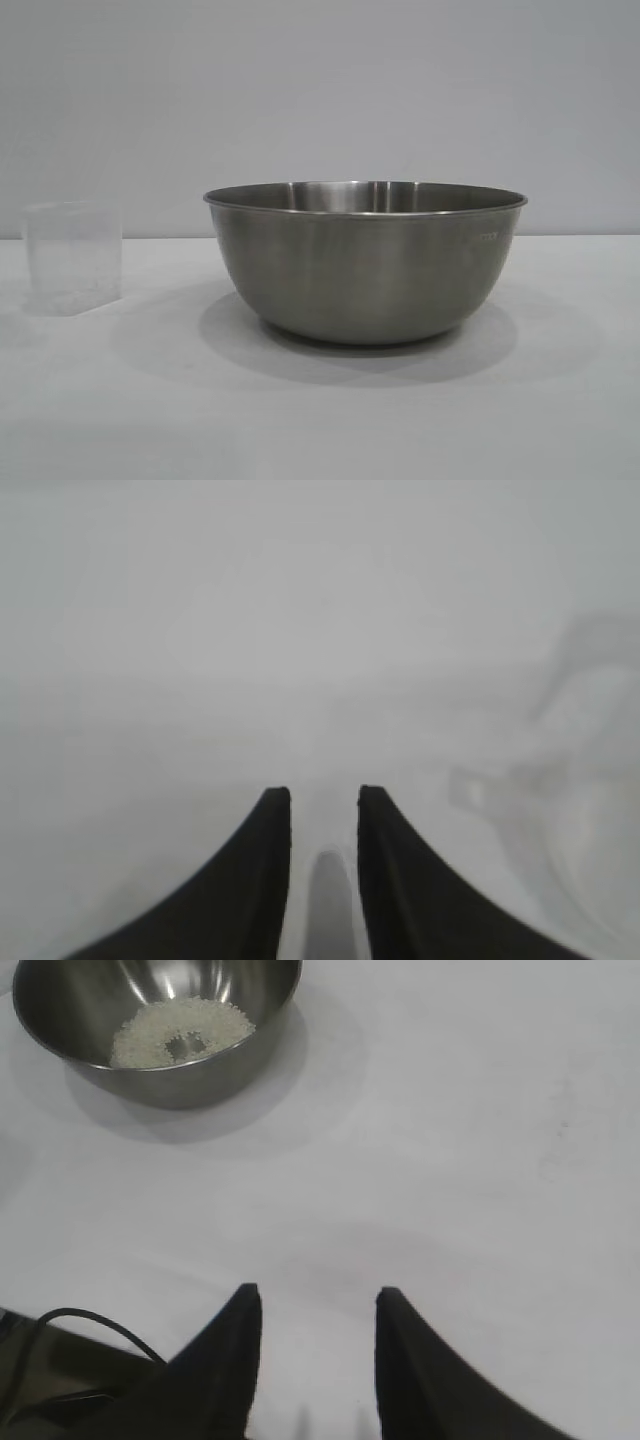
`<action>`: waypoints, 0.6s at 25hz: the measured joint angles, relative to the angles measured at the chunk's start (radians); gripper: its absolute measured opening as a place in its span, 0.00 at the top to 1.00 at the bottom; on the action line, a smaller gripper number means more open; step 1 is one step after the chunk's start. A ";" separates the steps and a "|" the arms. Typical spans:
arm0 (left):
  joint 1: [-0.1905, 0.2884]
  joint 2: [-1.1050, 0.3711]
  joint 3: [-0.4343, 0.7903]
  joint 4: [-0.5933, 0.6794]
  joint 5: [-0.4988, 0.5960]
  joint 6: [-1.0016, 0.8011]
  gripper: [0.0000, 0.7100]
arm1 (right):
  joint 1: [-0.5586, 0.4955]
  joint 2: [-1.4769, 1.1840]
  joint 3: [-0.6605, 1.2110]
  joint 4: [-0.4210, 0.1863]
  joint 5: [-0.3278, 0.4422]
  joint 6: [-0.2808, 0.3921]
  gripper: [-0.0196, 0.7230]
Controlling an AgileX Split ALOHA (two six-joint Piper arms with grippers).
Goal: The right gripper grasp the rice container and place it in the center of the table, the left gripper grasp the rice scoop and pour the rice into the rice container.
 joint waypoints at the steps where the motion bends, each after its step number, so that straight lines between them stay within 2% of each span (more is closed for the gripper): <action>1: 0.000 -0.058 0.002 0.031 0.060 0.000 0.81 | 0.000 0.000 0.000 0.000 0.000 0.000 0.63; 3: 0.000 -0.189 0.008 0.096 0.208 0.000 0.81 | 0.000 0.000 0.000 0.000 0.000 0.000 0.63; 6: -0.035 -0.449 0.011 0.120 0.509 0.000 0.81 | 0.000 0.000 0.000 0.000 0.000 0.000 0.63; 8: -0.069 -0.652 0.013 0.121 0.721 0.000 0.81 | 0.000 0.000 0.000 0.000 0.000 0.000 0.63; 11: -0.115 -0.933 0.013 0.122 0.962 0.000 0.81 | 0.000 0.000 0.000 0.000 0.000 0.000 0.63; 15: -0.155 -1.271 -0.037 0.093 1.355 0.000 0.81 | 0.000 0.000 0.000 0.000 0.000 0.000 0.63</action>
